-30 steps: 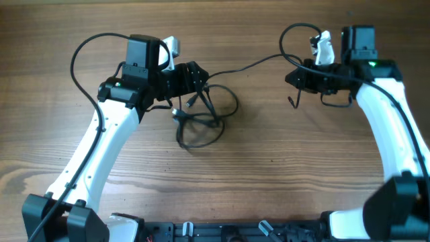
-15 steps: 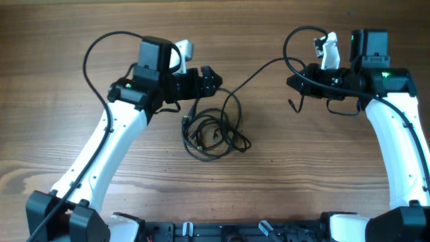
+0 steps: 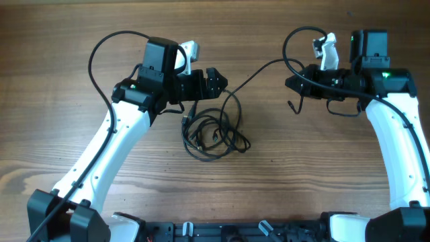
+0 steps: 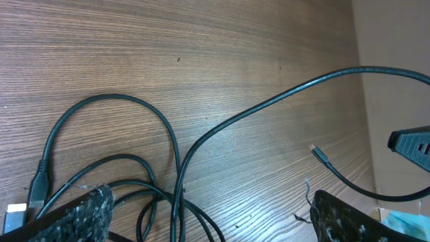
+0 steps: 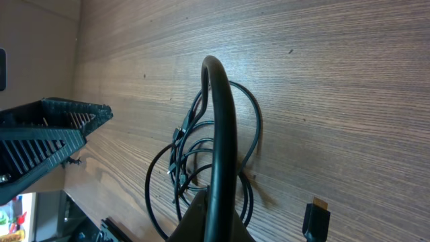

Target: Untangle cables

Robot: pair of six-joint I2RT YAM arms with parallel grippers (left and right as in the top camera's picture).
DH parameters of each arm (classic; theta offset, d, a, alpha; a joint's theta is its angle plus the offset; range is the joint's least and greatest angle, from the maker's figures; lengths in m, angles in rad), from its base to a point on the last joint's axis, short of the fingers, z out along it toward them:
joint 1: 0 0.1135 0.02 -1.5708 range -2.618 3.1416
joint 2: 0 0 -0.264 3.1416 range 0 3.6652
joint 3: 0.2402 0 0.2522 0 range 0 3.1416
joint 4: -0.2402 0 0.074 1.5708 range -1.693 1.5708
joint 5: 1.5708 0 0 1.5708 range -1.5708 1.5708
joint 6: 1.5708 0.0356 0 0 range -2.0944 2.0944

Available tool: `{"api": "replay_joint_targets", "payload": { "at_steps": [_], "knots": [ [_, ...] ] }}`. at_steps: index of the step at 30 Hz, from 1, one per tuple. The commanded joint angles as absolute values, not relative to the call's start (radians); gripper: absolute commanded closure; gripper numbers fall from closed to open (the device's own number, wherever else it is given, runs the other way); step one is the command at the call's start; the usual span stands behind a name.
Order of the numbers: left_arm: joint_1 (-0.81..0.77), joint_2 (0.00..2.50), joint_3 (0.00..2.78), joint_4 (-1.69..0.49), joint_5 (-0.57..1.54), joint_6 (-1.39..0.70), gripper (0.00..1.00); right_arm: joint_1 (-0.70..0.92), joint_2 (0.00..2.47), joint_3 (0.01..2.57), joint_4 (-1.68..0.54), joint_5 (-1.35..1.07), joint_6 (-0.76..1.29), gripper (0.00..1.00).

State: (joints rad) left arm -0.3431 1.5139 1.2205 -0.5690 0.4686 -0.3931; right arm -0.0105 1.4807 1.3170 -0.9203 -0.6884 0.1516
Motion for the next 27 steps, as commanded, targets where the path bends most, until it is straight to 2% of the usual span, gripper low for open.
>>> {"api": "replay_joint_targets", "payload": {
  "at_steps": [1, 27],
  "knots": [
    [-0.365, 1.547, 1.236, -0.558, 0.480, -0.369, 0.05, -0.012, 1.456, 1.316, -0.918, -0.715, 0.130, 0.96],
    [-0.389, 1.700, 1.236, -0.488, 0.420, -0.370, 0.07, -0.013, 1.457, 1.316, -0.930, -0.634, 0.135, 0.96]
  ]
}}
